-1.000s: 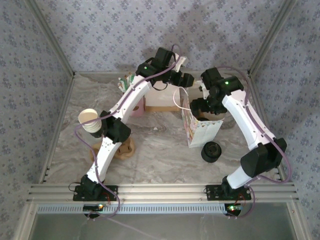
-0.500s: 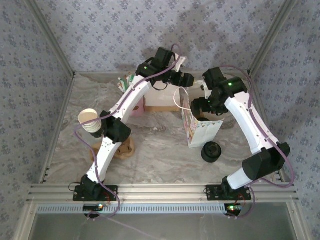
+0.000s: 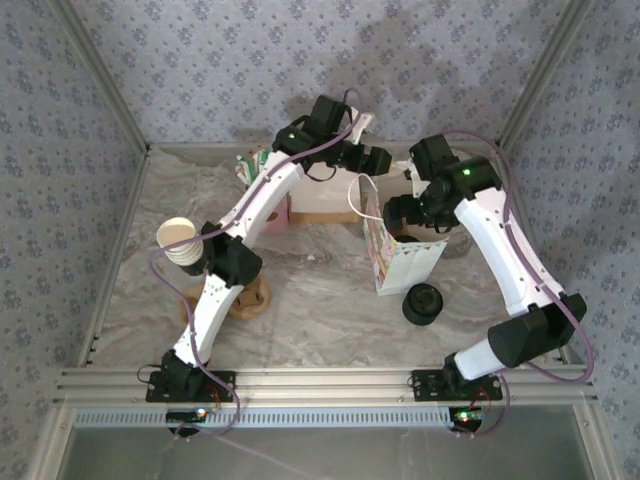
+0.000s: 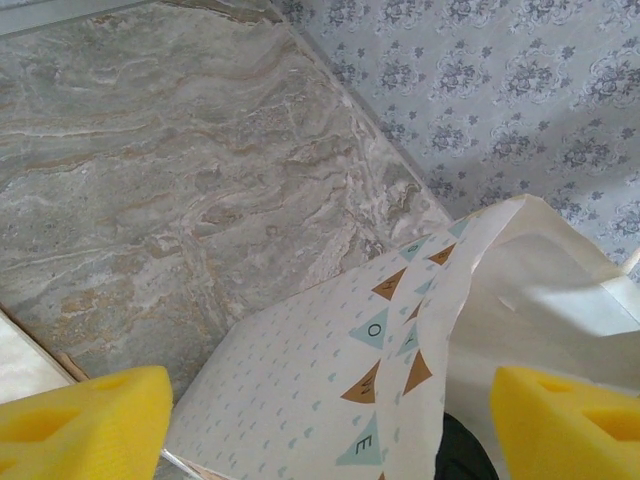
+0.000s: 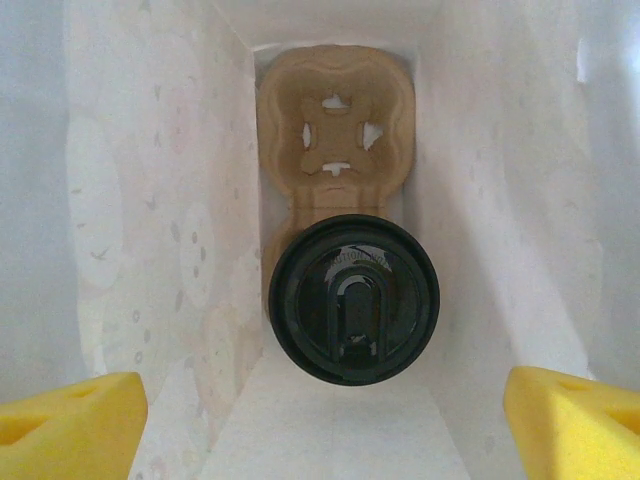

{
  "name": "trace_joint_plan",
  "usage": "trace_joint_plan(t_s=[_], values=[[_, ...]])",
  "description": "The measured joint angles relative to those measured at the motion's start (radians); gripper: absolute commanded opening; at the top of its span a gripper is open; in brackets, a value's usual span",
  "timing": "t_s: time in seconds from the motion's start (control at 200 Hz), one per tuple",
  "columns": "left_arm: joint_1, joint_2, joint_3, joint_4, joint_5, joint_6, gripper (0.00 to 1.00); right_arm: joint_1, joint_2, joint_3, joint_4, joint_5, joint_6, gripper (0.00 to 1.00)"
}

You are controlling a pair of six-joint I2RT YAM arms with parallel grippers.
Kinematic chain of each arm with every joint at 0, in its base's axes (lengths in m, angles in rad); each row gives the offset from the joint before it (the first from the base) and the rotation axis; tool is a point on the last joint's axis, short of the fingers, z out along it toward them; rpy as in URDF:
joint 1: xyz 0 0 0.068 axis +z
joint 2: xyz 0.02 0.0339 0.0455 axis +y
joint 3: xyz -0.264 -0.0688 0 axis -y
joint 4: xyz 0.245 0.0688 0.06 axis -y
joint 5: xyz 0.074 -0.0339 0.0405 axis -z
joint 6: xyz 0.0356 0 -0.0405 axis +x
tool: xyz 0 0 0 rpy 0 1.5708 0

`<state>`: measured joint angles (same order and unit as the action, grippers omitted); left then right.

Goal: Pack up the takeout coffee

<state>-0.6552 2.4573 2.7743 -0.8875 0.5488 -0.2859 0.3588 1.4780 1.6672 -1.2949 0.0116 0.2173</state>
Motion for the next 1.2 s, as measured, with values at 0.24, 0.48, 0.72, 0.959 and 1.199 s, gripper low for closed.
trace_joint_plan(t_s=[0.24,0.48,0.72,0.959,1.199], values=[[-0.009,0.0,0.0,0.0,0.0,-0.003,0.96,0.0,-0.02,0.003,0.0,0.0,0.003,0.94],[-0.009,-0.008,0.0,0.0,0.0,-0.003,0.99,0.0,-0.042,0.006,0.003,-0.001,0.003,0.94],[-0.009,-0.028,0.01,0.0,-0.001,-0.003,0.99,0.0,-0.077,0.007,0.015,-0.015,0.008,0.93],[-0.009,-0.06,0.019,-0.003,-0.01,-0.004,1.0,-0.003,-0.122,0.007,0.043,-0.03,0.021,0.89],[-0.011,-0.111,0.05,-0.003,-0.024,-0.015,1.0,-0.011,-0.217,-0.002,0.107,-0.047,0.03,0.87]])
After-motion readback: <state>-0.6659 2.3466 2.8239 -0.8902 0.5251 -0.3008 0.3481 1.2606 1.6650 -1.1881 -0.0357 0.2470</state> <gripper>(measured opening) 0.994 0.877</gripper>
